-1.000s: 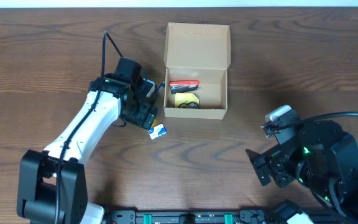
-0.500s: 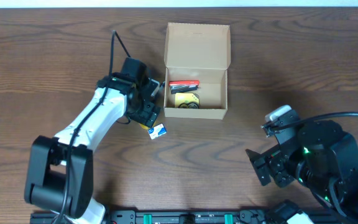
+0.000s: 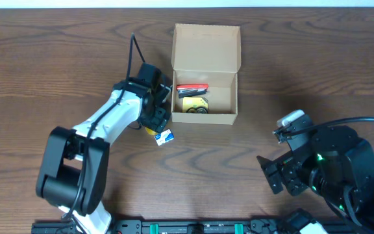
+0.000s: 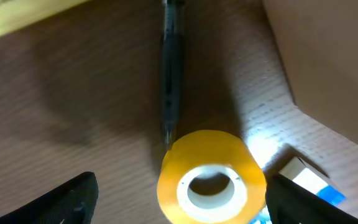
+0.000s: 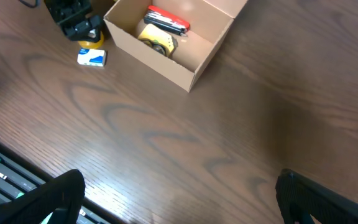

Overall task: Pack container
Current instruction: 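Close the left gripper on the yellow tape roll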

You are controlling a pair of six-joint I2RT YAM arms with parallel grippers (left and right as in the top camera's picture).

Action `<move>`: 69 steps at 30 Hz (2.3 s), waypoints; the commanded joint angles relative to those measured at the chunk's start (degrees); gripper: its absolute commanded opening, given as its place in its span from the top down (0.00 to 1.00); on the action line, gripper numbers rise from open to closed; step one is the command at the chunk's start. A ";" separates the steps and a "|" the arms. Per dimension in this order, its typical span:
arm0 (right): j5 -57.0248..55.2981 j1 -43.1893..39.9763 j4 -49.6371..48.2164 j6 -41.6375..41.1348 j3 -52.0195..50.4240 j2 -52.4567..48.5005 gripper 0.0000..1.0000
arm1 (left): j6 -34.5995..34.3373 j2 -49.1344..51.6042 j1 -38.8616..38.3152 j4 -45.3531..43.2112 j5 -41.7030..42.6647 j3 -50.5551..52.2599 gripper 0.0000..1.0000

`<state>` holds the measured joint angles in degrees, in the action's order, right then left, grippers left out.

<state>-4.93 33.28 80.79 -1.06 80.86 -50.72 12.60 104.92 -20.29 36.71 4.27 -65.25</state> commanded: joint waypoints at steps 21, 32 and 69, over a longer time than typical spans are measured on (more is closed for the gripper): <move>-0.66 -0.96 0.00 -0.81 -0.02 0.09 0.01 | -4.57 0.72 -0.37 1.97 -2.49 0.39 0.15; -0.66 -0.96 0.00 -0.79 -0.02 0.09 0.01 | -4.98 0.72 -0.35 2.32 -7.65 0.39 0.16; -0.66 -0.96 0.00 -0.81 -0.02 0.09 0.01 | -8.61 0.72 -0.42 0.72 -3.02 3.45 0.32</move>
<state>-4.93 33.28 80.79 -1.06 80.86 -50.72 4.38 105.03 -20.78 37.80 2.52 -62.22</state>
